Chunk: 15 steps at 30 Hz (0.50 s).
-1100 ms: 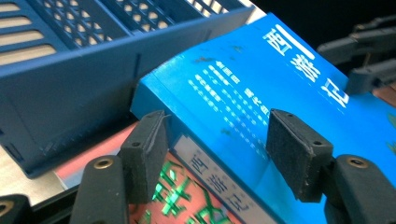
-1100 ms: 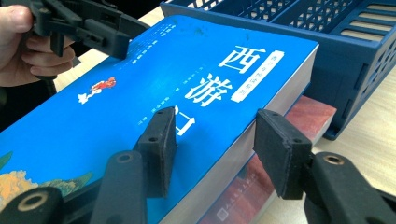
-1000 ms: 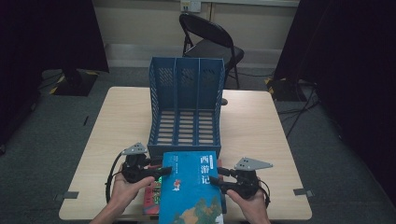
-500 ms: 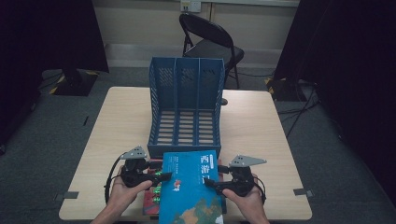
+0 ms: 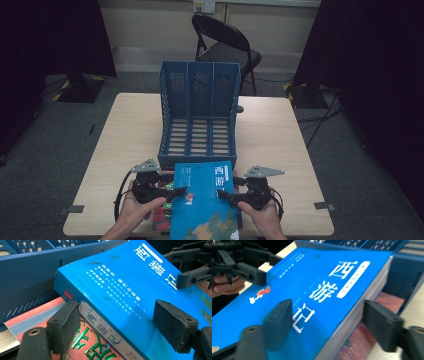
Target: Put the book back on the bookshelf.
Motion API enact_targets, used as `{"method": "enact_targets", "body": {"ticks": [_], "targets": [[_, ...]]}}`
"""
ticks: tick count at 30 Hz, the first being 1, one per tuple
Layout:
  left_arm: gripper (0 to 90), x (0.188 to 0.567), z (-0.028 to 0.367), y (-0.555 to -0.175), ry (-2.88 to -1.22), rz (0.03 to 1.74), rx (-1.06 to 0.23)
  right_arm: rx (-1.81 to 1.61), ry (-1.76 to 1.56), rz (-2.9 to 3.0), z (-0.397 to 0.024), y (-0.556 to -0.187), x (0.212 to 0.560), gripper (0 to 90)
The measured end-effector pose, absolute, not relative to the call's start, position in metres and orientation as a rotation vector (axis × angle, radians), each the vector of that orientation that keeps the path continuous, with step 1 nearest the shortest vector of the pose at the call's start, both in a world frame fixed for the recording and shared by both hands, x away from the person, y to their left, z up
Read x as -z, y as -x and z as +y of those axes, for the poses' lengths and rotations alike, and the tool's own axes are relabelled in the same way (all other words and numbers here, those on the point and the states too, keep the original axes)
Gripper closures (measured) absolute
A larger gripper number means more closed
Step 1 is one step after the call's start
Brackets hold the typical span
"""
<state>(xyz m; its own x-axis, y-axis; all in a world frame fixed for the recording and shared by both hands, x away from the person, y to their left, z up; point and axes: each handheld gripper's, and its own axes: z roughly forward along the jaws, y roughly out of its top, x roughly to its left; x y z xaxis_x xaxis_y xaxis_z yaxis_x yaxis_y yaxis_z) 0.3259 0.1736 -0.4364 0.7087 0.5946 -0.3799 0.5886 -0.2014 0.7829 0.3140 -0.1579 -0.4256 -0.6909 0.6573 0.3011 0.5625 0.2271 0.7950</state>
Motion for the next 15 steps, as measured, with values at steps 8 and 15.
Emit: {"method": "enact_targets", "body": {"ticks": [8, 15], "targets": [[21.8, 0.437, 0.175, -0.326, -1.869, 0.917, -0.008, -1.557, -1.185, 2.326, -0.162, -0.302, 0.415, 40.7], [21.8, 0.438, 0.175, -0.326, -1.860, 0.923, 0.008, -1.558, -1.192, 2.346, -0.160, -0.303, 0.414, 42.2]]}}
